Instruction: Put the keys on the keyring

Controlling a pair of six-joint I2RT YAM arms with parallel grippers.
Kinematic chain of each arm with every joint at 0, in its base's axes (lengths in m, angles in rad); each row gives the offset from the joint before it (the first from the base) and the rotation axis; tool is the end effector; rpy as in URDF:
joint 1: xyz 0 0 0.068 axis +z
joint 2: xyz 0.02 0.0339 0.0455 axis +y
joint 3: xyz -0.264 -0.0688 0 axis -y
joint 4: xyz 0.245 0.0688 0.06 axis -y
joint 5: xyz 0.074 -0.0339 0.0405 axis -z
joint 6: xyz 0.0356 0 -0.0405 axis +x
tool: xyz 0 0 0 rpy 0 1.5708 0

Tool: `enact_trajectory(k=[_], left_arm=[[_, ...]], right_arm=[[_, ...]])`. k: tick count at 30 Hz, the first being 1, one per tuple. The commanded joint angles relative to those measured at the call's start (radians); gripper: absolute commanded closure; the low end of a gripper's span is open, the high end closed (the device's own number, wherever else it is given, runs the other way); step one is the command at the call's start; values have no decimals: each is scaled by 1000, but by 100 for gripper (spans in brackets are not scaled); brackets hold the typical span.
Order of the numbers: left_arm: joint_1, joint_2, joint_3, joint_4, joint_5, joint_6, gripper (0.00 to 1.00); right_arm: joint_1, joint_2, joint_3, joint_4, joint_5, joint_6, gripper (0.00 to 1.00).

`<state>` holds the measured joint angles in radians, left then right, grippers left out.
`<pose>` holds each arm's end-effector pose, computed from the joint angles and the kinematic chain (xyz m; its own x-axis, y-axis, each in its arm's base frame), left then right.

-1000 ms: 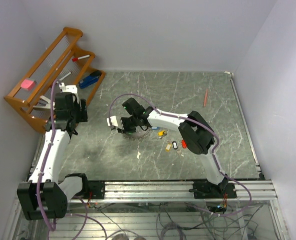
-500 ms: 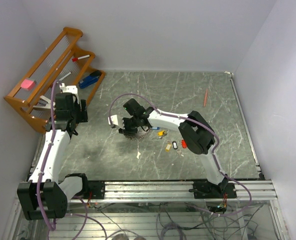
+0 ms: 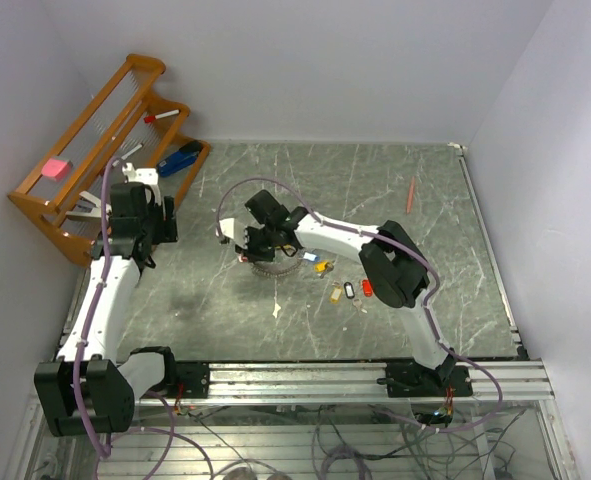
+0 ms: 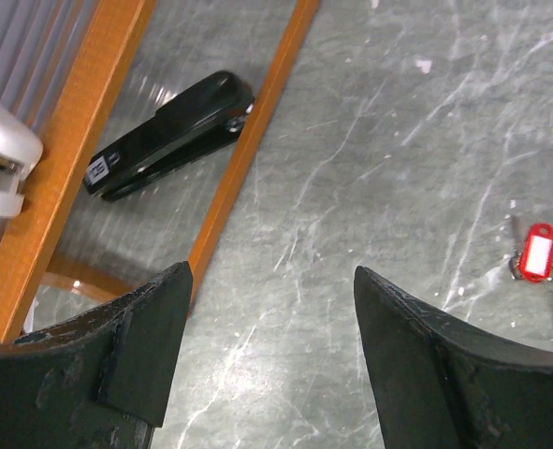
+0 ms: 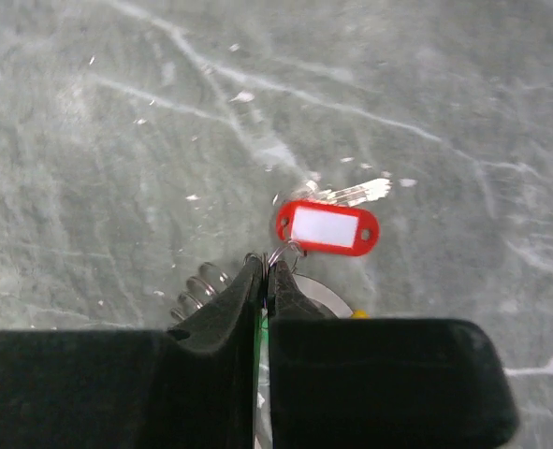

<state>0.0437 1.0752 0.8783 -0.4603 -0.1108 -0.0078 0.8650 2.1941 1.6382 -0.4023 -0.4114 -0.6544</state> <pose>0.2327 0.0141 0.2898 -0.6093 -0.0344 -0.7922 -0.1356 0.9889 0.0614 0.2974 0.3709 0.1623 0.0943 -0.7494 -0.6554 -0.9948 -0.0462 -0.0904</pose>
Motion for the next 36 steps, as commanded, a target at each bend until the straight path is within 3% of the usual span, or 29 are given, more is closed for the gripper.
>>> enact_trajectory(k=[1,6,9,15,20,25,36], left_arm=[[9,25,86,40,119,6,20],[8,72,167,57,291,-56,19],[-5,96,203,85,392,-108,1],[-18,106,289,20,363,-163,0],[-39,83,289,-15,495,-187,0],[-90,83,294,-24,476,-109,0],[-116,52,281,119,706,-184,0]], right_arm=[[-6,-19,128,-42,95,156,100],[-9,-5,286,-109,209,323,100],[-9,-21,340,-125,230,390,100],[-8,-64,450,-163,316,547,100],[-7,-68,565,-222,354,661,100],[-7,-132,523,-185,334,741,100],[-6,-244,456,-114,280,806,100]])
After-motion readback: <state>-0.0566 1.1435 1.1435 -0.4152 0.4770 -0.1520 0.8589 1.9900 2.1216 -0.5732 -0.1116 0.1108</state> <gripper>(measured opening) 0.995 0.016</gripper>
